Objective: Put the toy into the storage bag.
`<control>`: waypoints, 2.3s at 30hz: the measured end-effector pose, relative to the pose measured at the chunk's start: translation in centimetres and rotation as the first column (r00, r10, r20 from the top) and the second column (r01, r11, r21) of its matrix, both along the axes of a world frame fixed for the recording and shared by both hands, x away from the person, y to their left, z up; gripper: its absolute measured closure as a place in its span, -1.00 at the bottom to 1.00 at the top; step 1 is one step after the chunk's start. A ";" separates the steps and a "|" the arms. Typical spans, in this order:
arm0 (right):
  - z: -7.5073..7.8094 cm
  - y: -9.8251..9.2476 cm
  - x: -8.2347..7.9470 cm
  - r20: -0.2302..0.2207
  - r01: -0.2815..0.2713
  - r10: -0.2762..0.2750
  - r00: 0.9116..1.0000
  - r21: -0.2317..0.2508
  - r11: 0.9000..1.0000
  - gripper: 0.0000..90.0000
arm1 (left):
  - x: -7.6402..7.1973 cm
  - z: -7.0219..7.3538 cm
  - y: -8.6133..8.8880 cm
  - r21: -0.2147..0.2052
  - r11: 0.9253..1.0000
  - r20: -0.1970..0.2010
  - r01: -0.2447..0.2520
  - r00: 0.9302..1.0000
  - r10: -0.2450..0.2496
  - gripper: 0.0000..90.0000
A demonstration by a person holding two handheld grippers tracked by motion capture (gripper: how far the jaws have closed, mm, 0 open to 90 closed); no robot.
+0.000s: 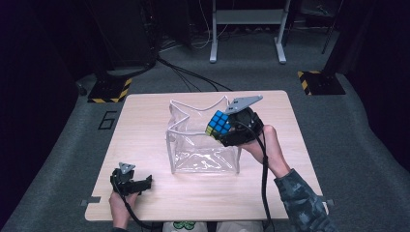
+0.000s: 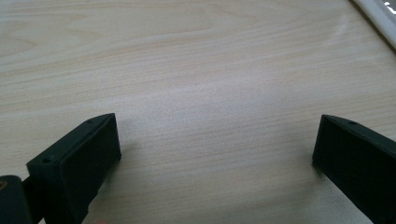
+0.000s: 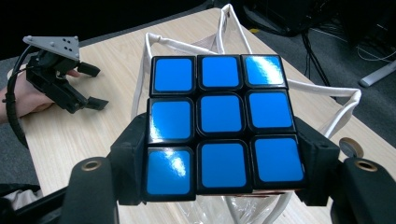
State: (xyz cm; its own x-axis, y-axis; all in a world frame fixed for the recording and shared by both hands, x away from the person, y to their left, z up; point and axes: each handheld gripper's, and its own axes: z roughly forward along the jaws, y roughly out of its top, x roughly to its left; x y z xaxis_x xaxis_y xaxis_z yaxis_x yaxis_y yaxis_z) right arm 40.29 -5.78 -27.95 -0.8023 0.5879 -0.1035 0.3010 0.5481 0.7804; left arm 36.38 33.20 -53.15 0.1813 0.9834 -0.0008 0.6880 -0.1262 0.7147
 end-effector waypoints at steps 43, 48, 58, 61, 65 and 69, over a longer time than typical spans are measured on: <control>1.1 2.0 4.7 -0.016 0.016 -0.017 1.000 -0.030 0.999 -0.25 | 0.0 0.0 0.0 -0.004 1.000 0.000 -0.003 1.000 0.003 -0.99; 0.8 2.2 5.2 -0.020 0.014 -0.014 1.000 -0.033 0.999 -0.25 | 0.0 0.0 0.0 -0.004 1.000 0.000 -0.003 1.000 0.003 -0.99; 0.7 3.0 5.7 -0.038 0.023 -0.025 0.999 -0.039 0.999 -0.25 | 0.0 0.0 0.0 -0.005 1.000 0.000 -0.004 1.000 0.004 -0.99; 0.6 3.1 5.9 -0.048 0.032 -0.034 0.998 -0.044 0.999 -0.25 | 0.0 0.0 0.0 -0.005 1.000 0.000 -0.004 1.000 0.004 -0.99; 0.4 3.4 6.2 -0.049 0.029 -0.032 0.998 -0.049 0.998 -0.25 | 0.0 0.0 0.0 -0.005 1.000 0.000 -0.004 1.000 0.004 -0.99; 0.3 3.5 6.7 -0.048 0.025 -0.027 0.998 -0.054 0.998 -0.25 | 0.0 0.0 0.0 -0.005 1.000 0.000 -0.004 1.000 0.004 -0.99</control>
State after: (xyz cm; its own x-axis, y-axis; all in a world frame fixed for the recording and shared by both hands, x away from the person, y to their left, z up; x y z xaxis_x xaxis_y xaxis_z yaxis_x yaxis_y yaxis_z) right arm 47.00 -2.26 -27.67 -0.7916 0.6034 -0.0964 0.3530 0.5804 0.7339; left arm 36.37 33.16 -53.17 0.1773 0.9841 -0.0055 0.6881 -0.1200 0.7156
